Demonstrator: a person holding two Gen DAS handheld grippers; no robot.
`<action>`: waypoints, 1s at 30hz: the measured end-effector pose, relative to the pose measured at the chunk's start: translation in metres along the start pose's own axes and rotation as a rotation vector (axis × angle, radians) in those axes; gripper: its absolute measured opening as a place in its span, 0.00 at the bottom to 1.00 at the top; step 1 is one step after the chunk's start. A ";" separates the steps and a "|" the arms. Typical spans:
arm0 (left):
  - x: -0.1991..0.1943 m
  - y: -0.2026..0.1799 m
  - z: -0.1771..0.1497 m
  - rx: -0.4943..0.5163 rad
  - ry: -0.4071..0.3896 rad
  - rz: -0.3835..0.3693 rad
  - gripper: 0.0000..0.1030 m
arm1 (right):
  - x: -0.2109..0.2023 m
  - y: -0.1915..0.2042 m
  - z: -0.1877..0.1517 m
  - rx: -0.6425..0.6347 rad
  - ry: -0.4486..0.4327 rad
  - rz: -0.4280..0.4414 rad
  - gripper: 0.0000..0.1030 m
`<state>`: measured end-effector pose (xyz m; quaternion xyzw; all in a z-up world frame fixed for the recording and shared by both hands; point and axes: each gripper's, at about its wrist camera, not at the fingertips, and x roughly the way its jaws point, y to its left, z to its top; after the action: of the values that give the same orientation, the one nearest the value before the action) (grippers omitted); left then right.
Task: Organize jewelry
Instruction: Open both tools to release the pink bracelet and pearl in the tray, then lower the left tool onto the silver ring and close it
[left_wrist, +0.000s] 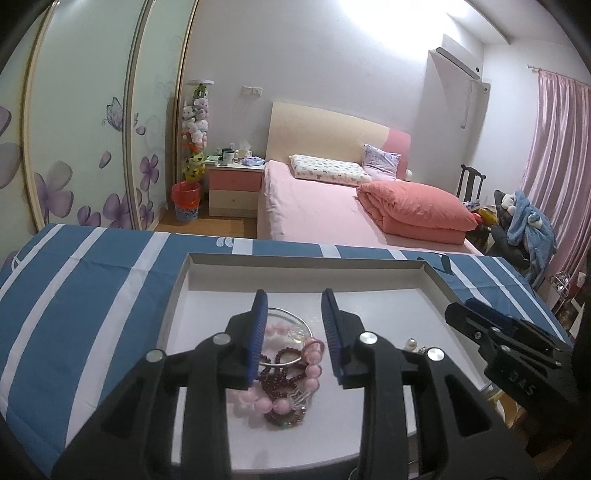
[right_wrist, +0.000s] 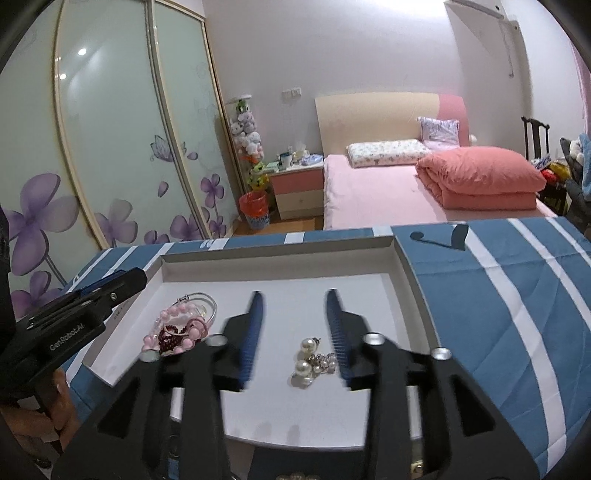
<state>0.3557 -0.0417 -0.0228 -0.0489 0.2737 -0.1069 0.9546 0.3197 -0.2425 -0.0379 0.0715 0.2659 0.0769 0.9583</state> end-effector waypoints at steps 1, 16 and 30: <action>0.000 0.000 0.000 0.001 0.000 0.001 0.30 | -0.001 0.001 0.000 -0.007 -0.005 0.000 0.38; -0.030 -0.006 -0.005 0.025 -0.011 0.010 0.30 | -0.031 0.005 0.000 -0.028 -0.047 0.000 0.38; -0.067 -0.031 -0.057 0.073 0.097 -0.046 0.33 | -0.098 -0.005 -0.045 -0.010 -0.031 -0.021 0.38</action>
<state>0.2643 -0.0588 -0.0319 -0.0151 0.3145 -0.1407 0.9387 0.2137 -0.2610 -0.0280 0.0652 0.2516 0.0673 0.9633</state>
